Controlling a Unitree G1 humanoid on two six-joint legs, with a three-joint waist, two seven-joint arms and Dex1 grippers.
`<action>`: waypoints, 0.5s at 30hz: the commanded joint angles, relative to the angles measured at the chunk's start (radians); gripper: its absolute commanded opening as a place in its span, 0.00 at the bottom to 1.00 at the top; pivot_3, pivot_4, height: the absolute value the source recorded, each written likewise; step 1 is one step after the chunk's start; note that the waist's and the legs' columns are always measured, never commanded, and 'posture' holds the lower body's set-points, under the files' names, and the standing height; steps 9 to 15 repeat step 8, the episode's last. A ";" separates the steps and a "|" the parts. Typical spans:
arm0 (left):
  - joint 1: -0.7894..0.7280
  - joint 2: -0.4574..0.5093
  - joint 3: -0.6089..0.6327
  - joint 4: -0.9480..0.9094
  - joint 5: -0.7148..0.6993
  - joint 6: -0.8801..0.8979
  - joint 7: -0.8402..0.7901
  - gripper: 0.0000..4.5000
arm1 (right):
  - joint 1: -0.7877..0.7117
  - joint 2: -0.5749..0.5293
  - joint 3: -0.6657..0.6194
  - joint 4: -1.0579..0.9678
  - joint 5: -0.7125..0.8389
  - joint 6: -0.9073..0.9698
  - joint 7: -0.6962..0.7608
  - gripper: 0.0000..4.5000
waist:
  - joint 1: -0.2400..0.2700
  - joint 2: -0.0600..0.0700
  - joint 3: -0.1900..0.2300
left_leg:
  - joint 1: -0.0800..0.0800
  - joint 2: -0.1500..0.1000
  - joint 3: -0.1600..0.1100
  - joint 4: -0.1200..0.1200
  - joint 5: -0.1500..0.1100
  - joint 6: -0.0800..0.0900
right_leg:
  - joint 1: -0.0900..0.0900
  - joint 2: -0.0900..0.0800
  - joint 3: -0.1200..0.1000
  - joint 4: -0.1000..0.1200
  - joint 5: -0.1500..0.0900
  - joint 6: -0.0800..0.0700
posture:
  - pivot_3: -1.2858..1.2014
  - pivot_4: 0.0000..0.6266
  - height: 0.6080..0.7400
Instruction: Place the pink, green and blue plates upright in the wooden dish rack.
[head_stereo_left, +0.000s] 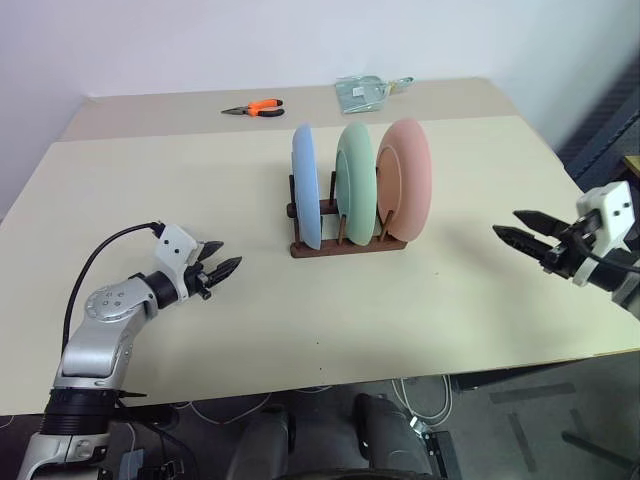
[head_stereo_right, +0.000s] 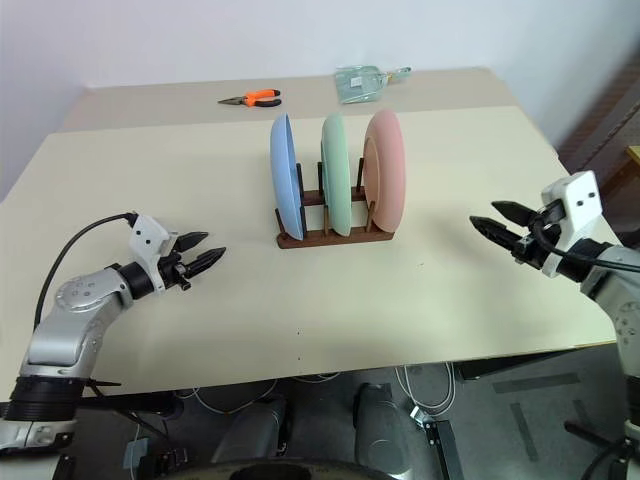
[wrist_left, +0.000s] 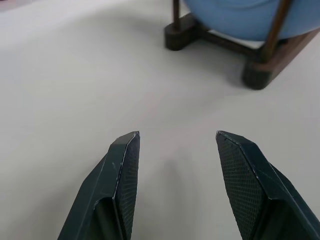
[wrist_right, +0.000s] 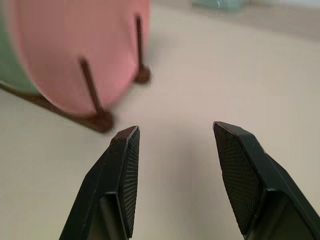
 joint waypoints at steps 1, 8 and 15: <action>0.027 0.004 0.034 0.008 0.025 -0.049 0.021 0.55 | -0.043 0.050 0.048 0.066 -0.087 -0.109 0.002 0.52 | 0.002 0.000 0.000 | 0.000 0.000 0.000 0.000 0.000 0.000 | 0.000 0.000 0.000 0.000 0.000 0.000 | 0.52 0.24 1.00; 0.075 -0.016 0.042 -0.016 0.036 -0.058 0.052 0.55 | -0.105 0.135 0.143 0.170 -0.202 -0.241 0.016 0.52 | 0.008 -0.001 0.000 | -0.001 -0.001 -0.001 0.001 0.000 0.000 | 0.000 0.000 0.000 0.000 0.001 -0.001 | 0.52 0.24 1.00; 0.075 -0.016 0.042 -0.016 0.036 -0.058 0.052 0.55 | -0.105 0.135 0.143 0.170 -0.202 -0.241 0.016 0.52 | 0.008 -0.001 0.000 | -0.001 -0.001 -0.001 0.001 0.000 0.000 | 0.000 0.000 0.000 0.000 0.001 -0.001 | 0.52 0.24 1.00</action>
